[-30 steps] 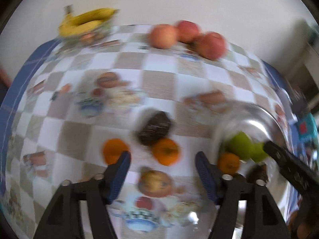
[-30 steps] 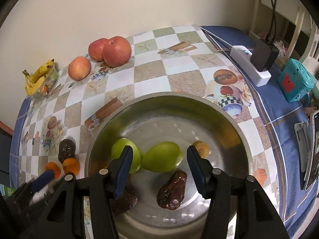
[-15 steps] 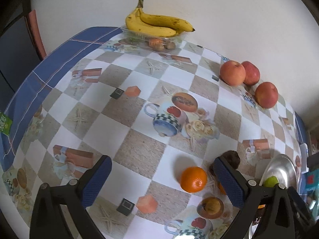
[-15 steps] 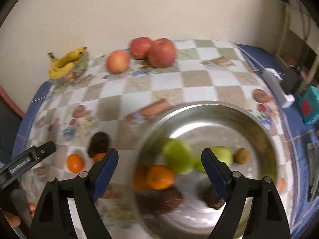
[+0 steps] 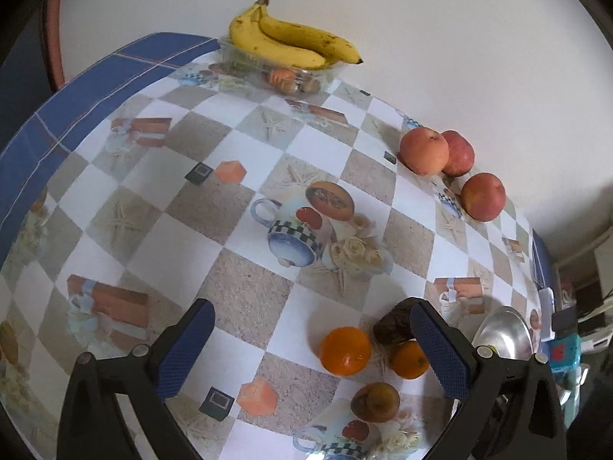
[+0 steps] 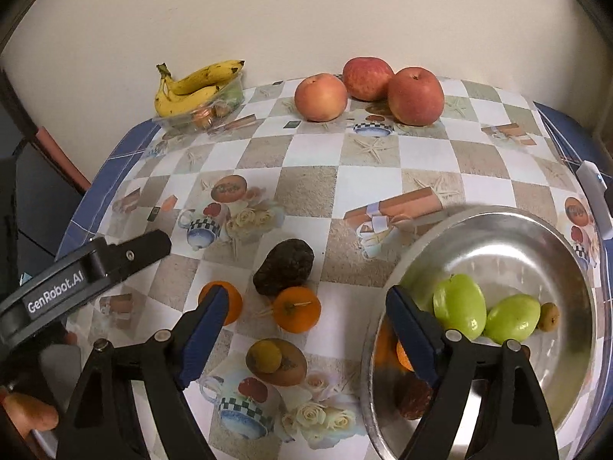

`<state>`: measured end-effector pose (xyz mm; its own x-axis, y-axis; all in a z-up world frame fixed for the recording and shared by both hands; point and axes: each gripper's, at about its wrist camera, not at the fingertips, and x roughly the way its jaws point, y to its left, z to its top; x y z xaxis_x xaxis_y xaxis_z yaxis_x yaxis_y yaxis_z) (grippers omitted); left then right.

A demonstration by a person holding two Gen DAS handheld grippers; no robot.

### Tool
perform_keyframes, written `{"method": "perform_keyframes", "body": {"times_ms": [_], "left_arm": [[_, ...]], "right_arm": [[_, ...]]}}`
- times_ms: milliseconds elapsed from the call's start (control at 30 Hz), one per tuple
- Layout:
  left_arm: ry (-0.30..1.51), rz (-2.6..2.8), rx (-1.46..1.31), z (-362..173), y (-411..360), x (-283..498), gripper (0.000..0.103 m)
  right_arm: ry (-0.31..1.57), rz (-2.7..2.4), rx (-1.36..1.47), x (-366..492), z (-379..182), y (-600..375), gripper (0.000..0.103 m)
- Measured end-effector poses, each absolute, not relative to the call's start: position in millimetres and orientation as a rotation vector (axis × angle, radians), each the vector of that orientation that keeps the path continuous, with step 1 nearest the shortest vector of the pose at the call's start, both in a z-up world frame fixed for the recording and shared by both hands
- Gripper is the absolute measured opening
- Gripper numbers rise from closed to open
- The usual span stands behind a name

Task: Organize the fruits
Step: 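Grasp a large orange with the left tool while the right tool grasps a small brown fruit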

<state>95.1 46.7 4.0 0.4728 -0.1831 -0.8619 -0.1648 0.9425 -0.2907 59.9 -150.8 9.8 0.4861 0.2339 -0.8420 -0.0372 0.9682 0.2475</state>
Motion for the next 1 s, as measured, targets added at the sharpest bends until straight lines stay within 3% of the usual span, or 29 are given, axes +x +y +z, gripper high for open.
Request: {"method": "perform_keyframes", "body": {"times_ms": [33,133,233,500,567,633,733,1000], "left_arm": [[1.085,-0.007,-0.336,4,45,95,0.103],[1.092,-0.029,-0.311,2,37,96,0.103],[1.121,-0.055,-0.312,-3,31,95,0.102],[1.232,-0.101,-0.333,-19,19,95,0.091],[1.242,-0.114,-0.334,-21,17,95,0.082],[1.252,-0.126,-0.332,-23,14,94,0.081],[1.275,-0.143,-0.341,-28,11,94,0.071],[1.317,-0.132,-0.354,-42,9,96,0.064]], "right_arm": [[1.052,0.170,0.213,61,9,-150,0.064],[1.058,0.176,0.203,63,6,-147,0.062],[1.073,0.187,0.192,62,3,-143,0.054],[1.178,0.217,0.183,57,-9,-133,0.047],[1.215,0.214,0.177,55,-14,-130,0.047],[1.234,0.230,0.179,53,-18,-126,0.047],[1.256,0.242,0.161,52,-24,-120,0.041],[1.293,0.244,0.124,53,-36,-112,0.033]]}}
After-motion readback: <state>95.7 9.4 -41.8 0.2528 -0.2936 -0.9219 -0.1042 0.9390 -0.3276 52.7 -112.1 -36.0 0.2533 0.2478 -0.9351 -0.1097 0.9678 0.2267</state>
